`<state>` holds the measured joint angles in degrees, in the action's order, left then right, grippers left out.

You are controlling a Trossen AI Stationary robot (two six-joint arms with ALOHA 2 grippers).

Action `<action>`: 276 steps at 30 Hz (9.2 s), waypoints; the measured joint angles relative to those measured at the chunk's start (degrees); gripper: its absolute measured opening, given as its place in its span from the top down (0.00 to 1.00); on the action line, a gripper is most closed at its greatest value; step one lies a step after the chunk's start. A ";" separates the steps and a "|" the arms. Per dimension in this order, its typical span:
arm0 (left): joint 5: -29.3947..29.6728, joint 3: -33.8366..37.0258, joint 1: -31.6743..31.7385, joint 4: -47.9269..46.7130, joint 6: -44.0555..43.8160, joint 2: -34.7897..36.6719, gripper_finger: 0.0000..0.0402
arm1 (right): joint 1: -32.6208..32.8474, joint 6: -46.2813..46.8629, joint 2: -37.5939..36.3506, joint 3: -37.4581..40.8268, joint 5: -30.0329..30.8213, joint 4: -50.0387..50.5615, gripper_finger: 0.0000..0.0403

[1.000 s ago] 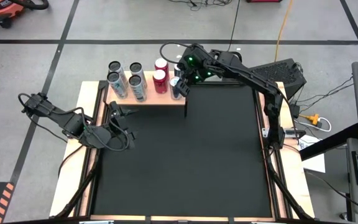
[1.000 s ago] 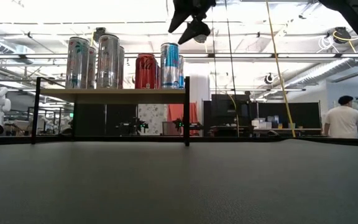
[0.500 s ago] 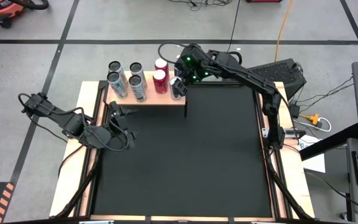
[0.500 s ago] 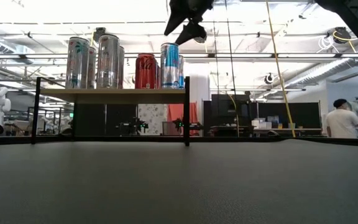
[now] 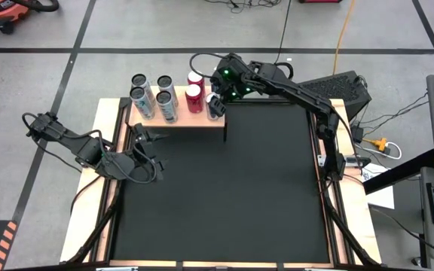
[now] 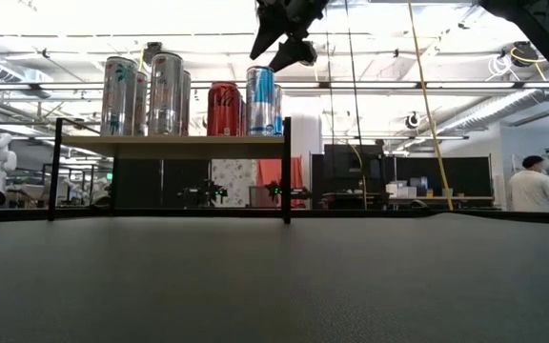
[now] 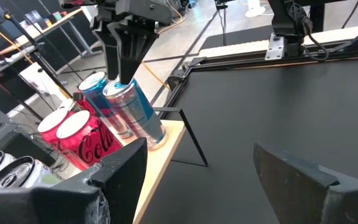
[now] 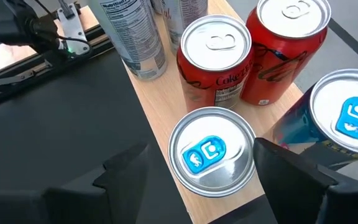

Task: Place canned beverage on shelf
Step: Put the blue soda can aligned with the blue soda can on the shelf, then return to Home Position

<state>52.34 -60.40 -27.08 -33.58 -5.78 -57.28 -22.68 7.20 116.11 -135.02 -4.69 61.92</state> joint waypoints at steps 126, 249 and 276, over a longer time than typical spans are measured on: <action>-1.57 0.00 -0.01 -1.96 -1.55 0.01 0.27 | 7.02 5.62 5.46 0.02 4.50 0.24 0.33; -1.60 0.00 -0.02 -3.41 -4.35 0.02 0.27 | 0.63 3.95 0.07 0.17 -6.08 -8.22 0.33; -3.63 0.00 -3.65 -7.21 -3.12 14.01 0.27 | 2.34 13.46 -20.38 0.07 -9.01 9.53 0.33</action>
<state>48.71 -60.40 -30.73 -40.80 -8.91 -43.27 -20.34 20.67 95.73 -134.96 -13.70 71.45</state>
